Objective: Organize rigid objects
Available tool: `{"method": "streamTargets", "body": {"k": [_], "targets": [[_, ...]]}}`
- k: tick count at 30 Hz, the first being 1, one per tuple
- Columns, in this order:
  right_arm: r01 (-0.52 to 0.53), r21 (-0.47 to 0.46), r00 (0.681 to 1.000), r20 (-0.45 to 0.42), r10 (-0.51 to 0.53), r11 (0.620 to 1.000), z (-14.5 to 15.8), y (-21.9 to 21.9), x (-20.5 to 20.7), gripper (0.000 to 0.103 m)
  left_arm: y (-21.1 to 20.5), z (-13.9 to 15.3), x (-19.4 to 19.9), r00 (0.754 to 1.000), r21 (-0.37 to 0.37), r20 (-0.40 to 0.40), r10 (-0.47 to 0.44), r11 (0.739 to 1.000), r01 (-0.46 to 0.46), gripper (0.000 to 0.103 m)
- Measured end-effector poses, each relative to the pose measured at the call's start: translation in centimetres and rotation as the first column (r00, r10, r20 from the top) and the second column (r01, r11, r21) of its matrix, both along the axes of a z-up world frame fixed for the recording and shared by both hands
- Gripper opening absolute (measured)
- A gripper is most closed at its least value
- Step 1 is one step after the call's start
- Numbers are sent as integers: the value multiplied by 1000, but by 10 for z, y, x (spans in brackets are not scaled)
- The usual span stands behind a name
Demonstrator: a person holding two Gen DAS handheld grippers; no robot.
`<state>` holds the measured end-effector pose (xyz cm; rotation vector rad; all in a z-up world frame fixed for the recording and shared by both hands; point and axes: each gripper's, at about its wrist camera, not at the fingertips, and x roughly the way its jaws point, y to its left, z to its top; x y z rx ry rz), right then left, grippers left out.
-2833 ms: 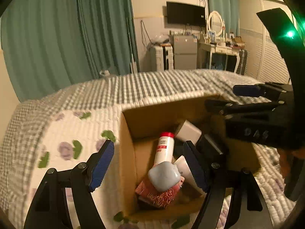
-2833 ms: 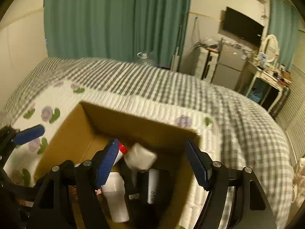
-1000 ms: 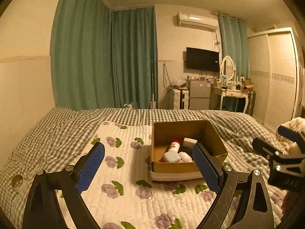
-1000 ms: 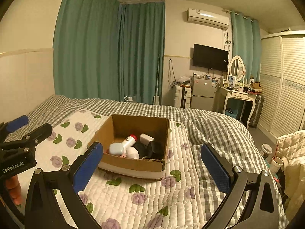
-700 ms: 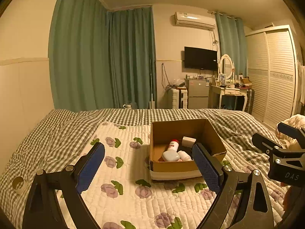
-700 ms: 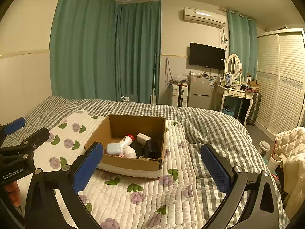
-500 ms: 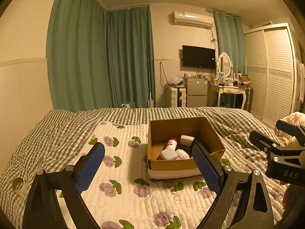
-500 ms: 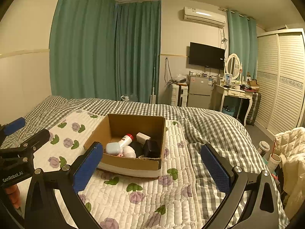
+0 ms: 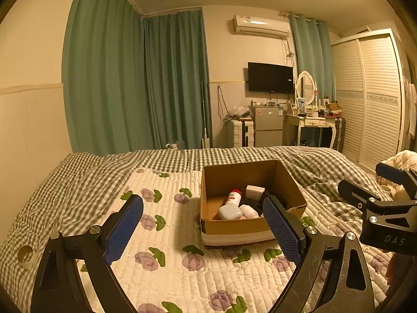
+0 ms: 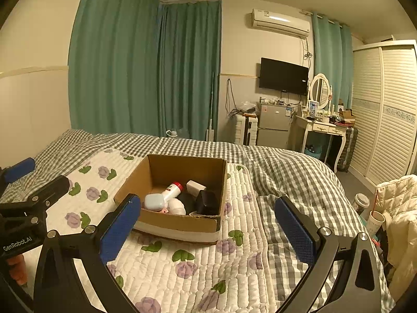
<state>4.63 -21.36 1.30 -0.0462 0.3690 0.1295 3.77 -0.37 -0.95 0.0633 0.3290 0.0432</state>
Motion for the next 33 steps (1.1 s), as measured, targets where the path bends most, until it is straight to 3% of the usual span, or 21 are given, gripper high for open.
{"method": "streamTargets", "body": {"k": [33], "targets": [[-13, -9, 1000, -7, 13, 1000, -5, -1, 0, 103, 8, -6, -1, 1000, -4, -12, 6, 1000, -6, 95]]}}
